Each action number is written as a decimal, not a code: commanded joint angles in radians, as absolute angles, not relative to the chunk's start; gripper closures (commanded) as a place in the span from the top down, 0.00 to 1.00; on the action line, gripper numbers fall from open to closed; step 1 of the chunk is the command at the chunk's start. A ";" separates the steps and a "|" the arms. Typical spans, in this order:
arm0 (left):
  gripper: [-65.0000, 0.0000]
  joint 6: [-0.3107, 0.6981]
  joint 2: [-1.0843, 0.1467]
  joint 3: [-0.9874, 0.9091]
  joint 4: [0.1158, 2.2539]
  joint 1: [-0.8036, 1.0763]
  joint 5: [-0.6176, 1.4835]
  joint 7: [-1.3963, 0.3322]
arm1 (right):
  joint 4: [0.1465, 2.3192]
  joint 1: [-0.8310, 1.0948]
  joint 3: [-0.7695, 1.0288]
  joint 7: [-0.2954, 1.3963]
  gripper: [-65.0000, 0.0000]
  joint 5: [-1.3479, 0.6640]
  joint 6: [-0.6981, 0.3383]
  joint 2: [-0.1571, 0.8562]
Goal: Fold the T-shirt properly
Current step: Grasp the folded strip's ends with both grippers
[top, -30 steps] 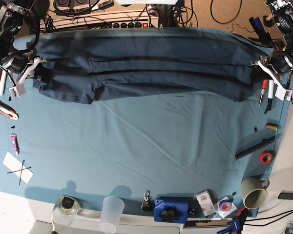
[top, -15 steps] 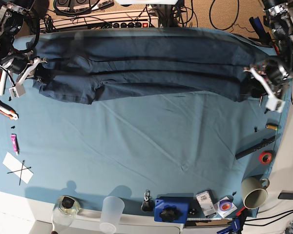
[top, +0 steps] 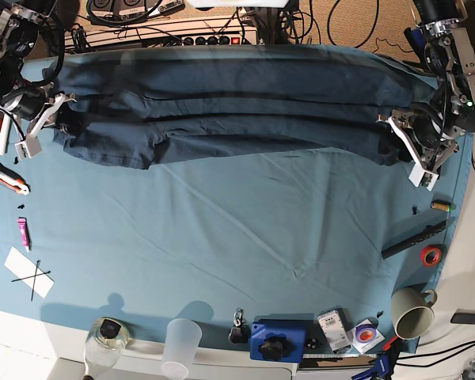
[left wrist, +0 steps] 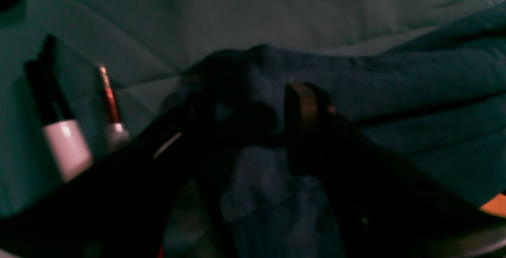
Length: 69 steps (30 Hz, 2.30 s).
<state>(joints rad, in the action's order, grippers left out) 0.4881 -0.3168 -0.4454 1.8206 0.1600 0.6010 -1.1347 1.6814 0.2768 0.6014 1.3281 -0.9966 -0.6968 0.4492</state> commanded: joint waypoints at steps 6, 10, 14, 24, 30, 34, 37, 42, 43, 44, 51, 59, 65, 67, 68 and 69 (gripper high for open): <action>0.45 0.498 -0.332 -0.448 1.800 0.147 0.651 -1.112 | 1.696 0.271 0.610 1.314 0.00 -1.013 -0.698 0.474; 0.45 0.495 -0.332 -0.448 1.800 0.147 0.650 -1.098 | 1.696 0.271 0.610 1.314 0.00 -1.013 -0.698 0.474; 0.38 0.464 -0.332 -0.448 1.800 0.149 0.650 -1.099 | 1.696 0.271 0.610 1.313 0.00 -1.013 -0.698 0.474; 0.34 0.468 -0.305 -0.447 1.798 0.150 0.639 -1.102 | 1.696 0.271 0.610 1.313 0.00 -1.013 -0.698 0.474; 0.30 0.466 -0.291 -0.447 1.798 0.150 0.589 -1.102 | 1.696 0.271 0.610 1.313 0.00 -1.013 -0.698 0.474; 0.04 0.464 -0.291 -0.447 1.798 0.150 0.560 -1.102 | 1.696 0.271 0.610 1.311 0.00 -1.013 -0.698 0.474; 0.00 0.465 -0.291 -0.447 1.798 0.150 0.561 -1.108 | 1.696 0.271 0.610 1.310 0.00 -1.013 -0.698 0.474; 0.00 0.456 -0.292 -0.447 1.800 0.149 0.561 -1.114 | 1.696 0.271 0.610 1.293 0.00 -1.013 -0.698 0.474; 0.00 0.436 -0.292 -0.447 1.806 0.149 0.561 -1.124 | 1.696 0.271 0.610 1.285 0.00 -1.013 -0.698 0.474; 0.00 0.417 -0.294 -0.447 1.816 0.150 0.561 -1.136 | 1.696 0.271 0.611 1.280 0.00 -1.013 -0.698 0.474; 0.00 0.385 -0.294 -0.448 1.895 0.160 0.561 -1.190 | 1.696 0.271 0.611 1.279 0.00 -1.013 -0.698 0.474; 0.00 0.354 -0.294 -0.462 1.990 0.270 0.559 -1.189 | 1.696 0.271 0.611 1.280 0.00 -1.013 -0.698 0.474; 0.00 0.356 -0.294 -0.544 2.014 0.325 0.561 -1.186 | 1.696 0.272 0.611 1.335 0.00 -1.013 -0.698 0.474; 0.00 0.364 -0.294 -0.548 2.014 0.331 0.562 -1.184 | 1.696 0.278 0.611 1.337 0.00 -1.013 -0.698 0.474; 0.00 0.366 -0.294 -0.548 2.014 0.332 0.572 -1.183 | 1.696 0.283 0.611 1.333 0.00 -1.013 -0.698 0.474; 0.00 0.366 -0.294 -0.548 2.014 0.333 0.591 -1.184 | 1.696 0.289 0.611 1.333 0.00 -1.013 -0.698 0.474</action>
<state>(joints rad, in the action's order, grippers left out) 0.3668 -0.2798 -0.5407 1.9980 0.3367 0.5842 -1.1961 1.6814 0.2893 0.6014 1.3495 -0.9981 -0.6968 0.4492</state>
